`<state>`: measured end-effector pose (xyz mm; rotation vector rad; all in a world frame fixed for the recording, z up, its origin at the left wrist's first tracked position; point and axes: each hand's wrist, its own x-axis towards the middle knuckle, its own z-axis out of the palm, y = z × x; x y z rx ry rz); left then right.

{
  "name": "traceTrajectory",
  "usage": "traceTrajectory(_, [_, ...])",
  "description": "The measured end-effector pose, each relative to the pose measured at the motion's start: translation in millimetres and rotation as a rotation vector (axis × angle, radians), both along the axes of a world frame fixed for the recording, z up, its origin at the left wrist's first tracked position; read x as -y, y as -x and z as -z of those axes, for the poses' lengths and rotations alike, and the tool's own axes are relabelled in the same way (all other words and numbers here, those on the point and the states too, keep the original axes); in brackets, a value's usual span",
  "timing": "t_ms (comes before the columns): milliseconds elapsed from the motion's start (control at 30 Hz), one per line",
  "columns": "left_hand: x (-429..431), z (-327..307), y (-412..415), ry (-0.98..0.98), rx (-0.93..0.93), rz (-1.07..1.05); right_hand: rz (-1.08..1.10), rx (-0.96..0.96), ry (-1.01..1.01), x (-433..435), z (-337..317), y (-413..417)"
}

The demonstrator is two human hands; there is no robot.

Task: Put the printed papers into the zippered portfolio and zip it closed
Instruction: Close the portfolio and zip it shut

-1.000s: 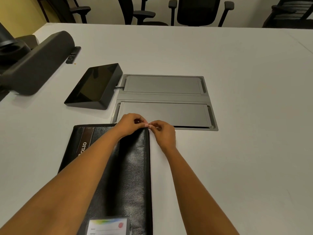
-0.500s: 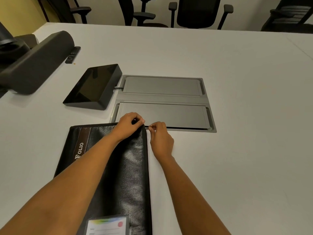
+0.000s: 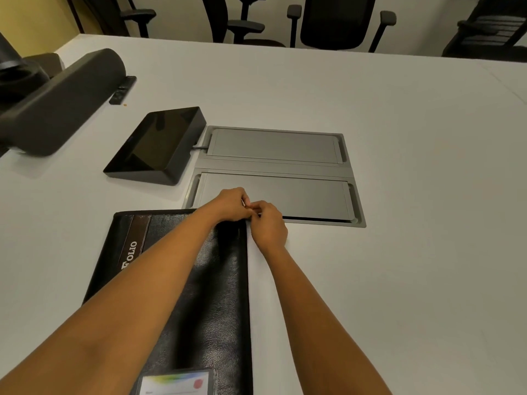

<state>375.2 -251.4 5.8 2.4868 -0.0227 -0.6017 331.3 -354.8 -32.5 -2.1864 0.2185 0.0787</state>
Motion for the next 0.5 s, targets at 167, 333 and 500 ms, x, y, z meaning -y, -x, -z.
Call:
traceTrajectory(167, [8,-6,-5,-0.067,-0.013,-0.039,0.062,-0.02,-0.065,2,-1,12])
traceTrajectory(333, [10,-7,1,-0.099,0.043,-0.178,-0.043,-0.09,0.169,-8,0,27])
traceTrajectory(500, [6,-8,2,-0.082,0.067,-0.366,-0.122,-0.065,0.248,-14,0,30])
